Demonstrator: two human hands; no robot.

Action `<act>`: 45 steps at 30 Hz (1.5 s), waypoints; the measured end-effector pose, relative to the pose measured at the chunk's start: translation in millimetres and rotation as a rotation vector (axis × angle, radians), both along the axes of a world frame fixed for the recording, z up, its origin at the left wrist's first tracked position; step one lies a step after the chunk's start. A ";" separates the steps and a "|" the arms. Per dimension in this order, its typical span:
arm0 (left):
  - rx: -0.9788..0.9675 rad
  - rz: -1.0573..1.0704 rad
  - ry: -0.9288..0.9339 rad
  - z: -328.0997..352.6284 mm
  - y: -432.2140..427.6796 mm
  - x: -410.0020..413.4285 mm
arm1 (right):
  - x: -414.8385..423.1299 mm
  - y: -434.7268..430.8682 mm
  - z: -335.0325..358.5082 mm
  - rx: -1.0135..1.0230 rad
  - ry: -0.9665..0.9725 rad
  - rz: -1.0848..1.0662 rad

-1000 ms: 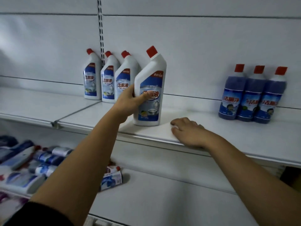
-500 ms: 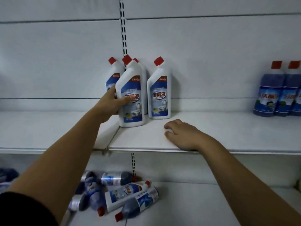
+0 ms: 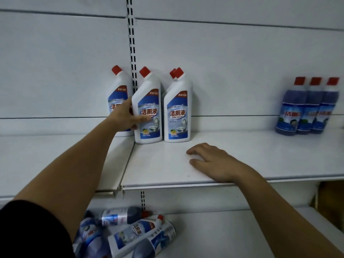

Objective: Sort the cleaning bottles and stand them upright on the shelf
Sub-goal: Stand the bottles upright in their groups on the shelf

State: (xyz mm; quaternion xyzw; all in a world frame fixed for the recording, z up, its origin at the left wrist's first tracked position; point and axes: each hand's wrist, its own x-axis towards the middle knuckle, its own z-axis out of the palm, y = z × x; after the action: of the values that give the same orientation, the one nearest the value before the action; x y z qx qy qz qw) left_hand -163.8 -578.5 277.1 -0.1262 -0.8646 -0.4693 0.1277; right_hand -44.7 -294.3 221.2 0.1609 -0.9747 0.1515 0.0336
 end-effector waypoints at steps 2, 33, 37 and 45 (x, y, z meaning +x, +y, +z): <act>0.003 0.004 0.000 -4.1 -1.5 -2.3 | -1.4 1.5 -0.6 -0.012 0.004 -0.002; -0.601 0.445 0.435 -135.2 23.7 225.5 | 95.2 7.6 -79.6 -0.185 0.614 -0.079; -0.464 0.396 0.550 -149.1 17.2 222.7 | 100.7 -2.1 -103.8 -0.415 0.724 -0.079; 0.020 0.334 0.689 -279.9 -14.8 183.2 | 60.7 -55.8 -238.8 -0.512 0.592 0.045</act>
State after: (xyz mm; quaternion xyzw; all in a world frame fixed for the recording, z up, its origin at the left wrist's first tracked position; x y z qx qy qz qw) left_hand 19.4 -593.3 -2.9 -0.1328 -0.7751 -0.3806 0.4866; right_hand 16.0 -350.1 -17.6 0.2053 -0.8498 0.3376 0.3489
